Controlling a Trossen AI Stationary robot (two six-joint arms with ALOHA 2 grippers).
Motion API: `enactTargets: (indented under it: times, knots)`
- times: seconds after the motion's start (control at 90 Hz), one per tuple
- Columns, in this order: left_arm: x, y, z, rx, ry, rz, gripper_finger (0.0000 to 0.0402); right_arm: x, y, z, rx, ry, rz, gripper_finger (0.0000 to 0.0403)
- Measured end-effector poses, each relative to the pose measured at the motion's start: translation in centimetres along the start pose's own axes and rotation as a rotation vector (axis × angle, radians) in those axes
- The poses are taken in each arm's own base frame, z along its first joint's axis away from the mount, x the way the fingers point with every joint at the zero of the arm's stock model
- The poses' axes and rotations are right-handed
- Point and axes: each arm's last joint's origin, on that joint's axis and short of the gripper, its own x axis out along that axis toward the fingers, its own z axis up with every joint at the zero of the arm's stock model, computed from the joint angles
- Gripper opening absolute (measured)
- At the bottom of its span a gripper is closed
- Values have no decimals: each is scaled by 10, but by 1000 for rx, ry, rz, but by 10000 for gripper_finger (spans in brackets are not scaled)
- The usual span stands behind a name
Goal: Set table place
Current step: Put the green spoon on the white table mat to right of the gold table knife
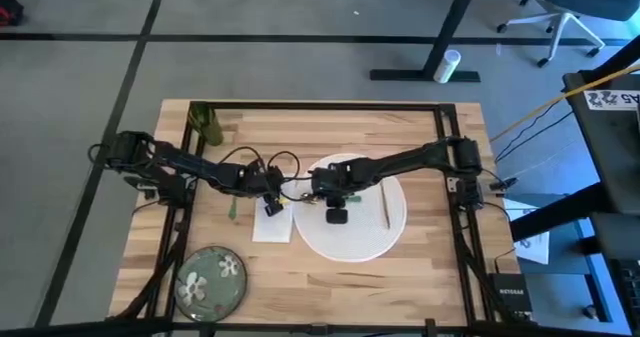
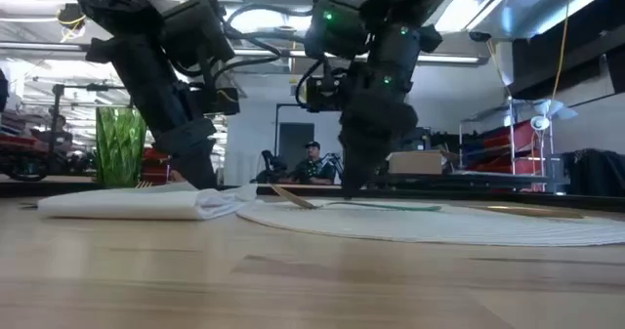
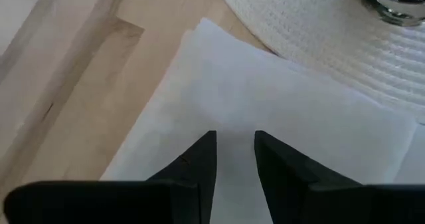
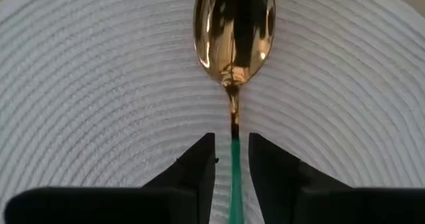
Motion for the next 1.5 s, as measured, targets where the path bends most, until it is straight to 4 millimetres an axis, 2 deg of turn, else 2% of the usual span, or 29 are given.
enactTargets:
  times: [0.256, 0.5, 0.611, 0.711, 0.844, 1.011, 1.222, 1.5]
  knots:
    - [0, 0, -1, 5, 12, 4, 88, 0, 0, 0, 0, 1, 0, 78]
    - [0, 1, -1, 3, 16, 5, 88, 15, 0, -3, 1, 42, 0, 78]
    - [0, 1, -1, 4, 15, 5, 88, 15, 0, -3, 9, 43, -2, 76]
    - [0, 1, -1, 5, 14, 5, 88, 15, 0, -3, 9, 45, -5, 60]
    - [0, 1, -2, 5, 16, 5, 88, 16, -1, -4, 12, 47, -11, 12]
    - [0, 1, -2, 6, 16, 5, 88, 16, -2, -3, 46, 48, -25, 8]
    - [0, 1, -2, 6, 18, 6, 88, 7, -1, 9, 46, 40, -10, 2]
    - [0, 1, -2, 4, 19, 6, 88, -22, 1, 27, 44, 86, -11, 1]
